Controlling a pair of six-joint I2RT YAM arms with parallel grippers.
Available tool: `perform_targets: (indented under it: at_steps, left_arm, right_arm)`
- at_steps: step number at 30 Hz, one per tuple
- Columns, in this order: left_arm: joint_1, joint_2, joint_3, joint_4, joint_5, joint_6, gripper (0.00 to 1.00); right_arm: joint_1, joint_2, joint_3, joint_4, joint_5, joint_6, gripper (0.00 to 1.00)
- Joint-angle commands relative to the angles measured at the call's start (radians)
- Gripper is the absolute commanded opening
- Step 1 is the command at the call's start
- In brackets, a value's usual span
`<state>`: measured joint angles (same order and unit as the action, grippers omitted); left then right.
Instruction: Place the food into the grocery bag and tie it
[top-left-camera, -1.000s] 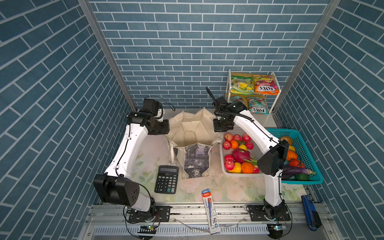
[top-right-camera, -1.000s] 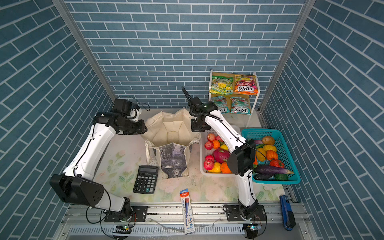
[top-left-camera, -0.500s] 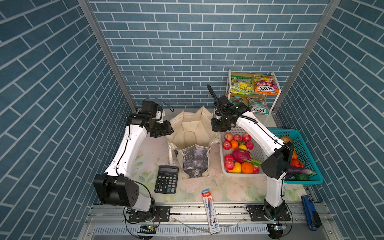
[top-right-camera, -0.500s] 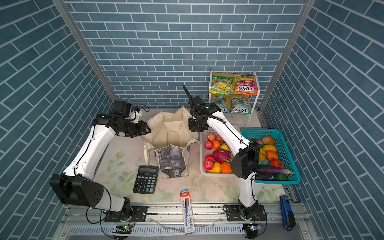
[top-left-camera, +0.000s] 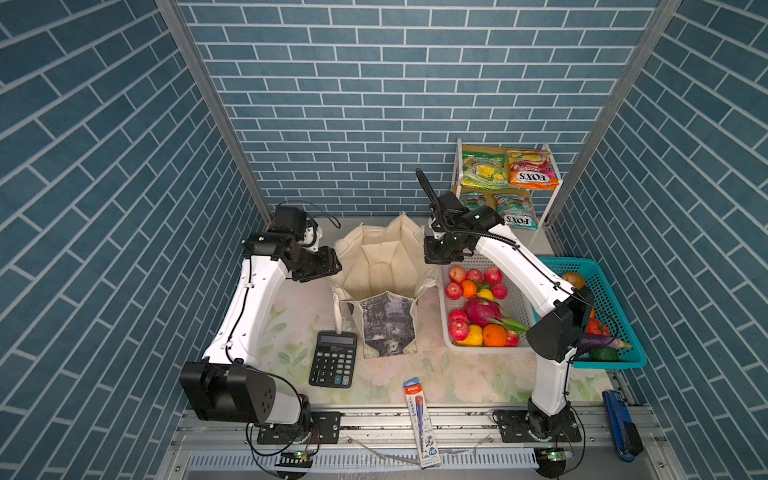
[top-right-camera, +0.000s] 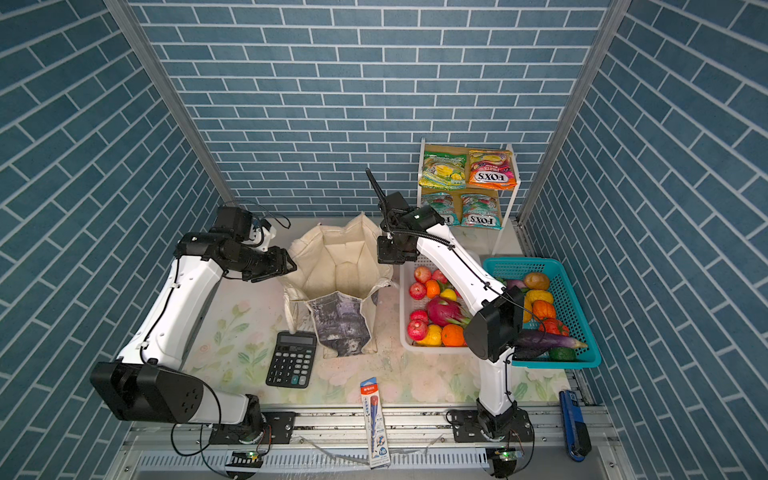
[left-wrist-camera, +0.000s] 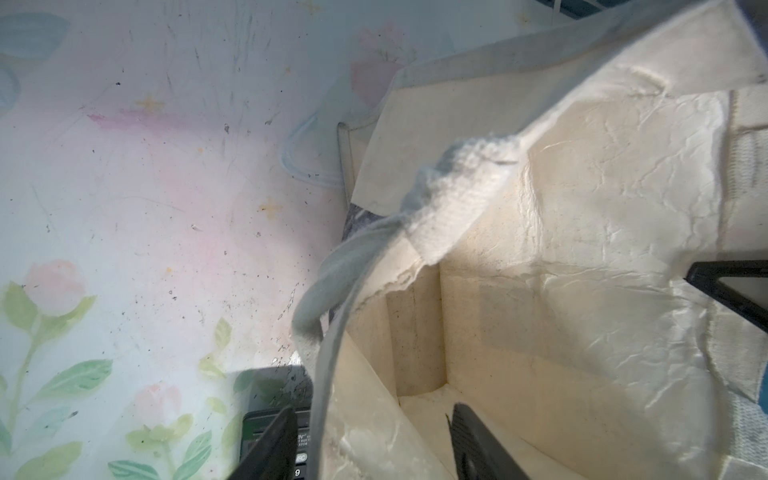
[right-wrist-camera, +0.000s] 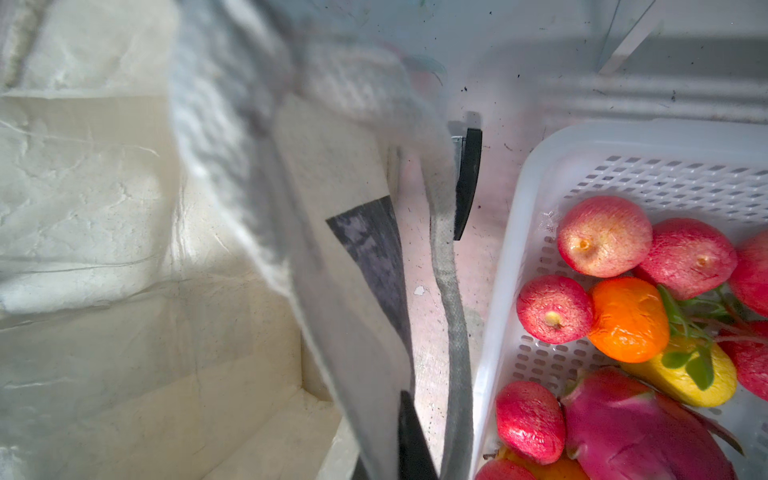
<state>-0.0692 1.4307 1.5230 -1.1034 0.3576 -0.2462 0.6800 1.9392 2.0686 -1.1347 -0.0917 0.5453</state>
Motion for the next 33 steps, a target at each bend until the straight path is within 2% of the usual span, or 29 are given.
perform_targets:
  at_steps: [1,3,5,7,9,15,20,22,25,29,33]
  left_arm:
    - [0.009,-0.006,-0.013,-0.036,-0.027,0.021,0.70]
    - [0.015,-0.005,-0.027,-0.022,-0.012,0.018,0.73]
    - [0.016,0.004,-0.034,-0.016,0.000,0.018,0.71]
    - [0.016,0.013,-0.039,-0.016,0.007,0.021,0.63]
    - [0.016,0.018,-0.044,-0.013,0.016,0.022,0.49]
    - [0.016,0.020,-0.042,-0.007,0.035,0.028,0.14]
    - [0.016,0.032,-0.029,-0.016,0.029,0.044,0.00]
    - [0.016,0.034,-0.027,-0.019,0.017,0.051,0.00]
    - [0.017,0.033,-0.023,-0.029,-0.001,0.064,0.00]
    - [0.017,0.043,-0.010,-0.043,-0.007,0.089,0.00]
    - [0.017,0.053,0.002,-0.056,-0.016,0.112,0.00]
  right_arm:
    - [0.006,-0.046,-0.008,0.002,-0.011,0.013,0.00]
    - [0.007,-0.049,-0.011,0.007,-0.010,0.015,0.00]
    - [0.007,-0.052,-0.013,0.009,-0.010,0.016,0.00]
    - [0.007,-0.054,-0.011,0.009,-0.008,0.016,0.00]
    - [0.007,-0.054,-0.011,0.010,-0.006,0.016,0.00]
    - [0.007,-0.054,-0.017,0.015,-0.011,0.026,0.00]
    - [0.013,-0.056,-0.020,0.032,-0.022,0.037,0.00]
    - [0.019,-0.056,-0.013,0.033,-0.020,0.037,0.00]
    - [0.022,-0.060,0.000,0.026,-0.002,0.037,0.14]
    - [0.025,-0.102,0.012,0.021,0.083,0.034,0.46]
    - [0.025,-0.158,0.050,-0.023,0.197,0.025,0.61]
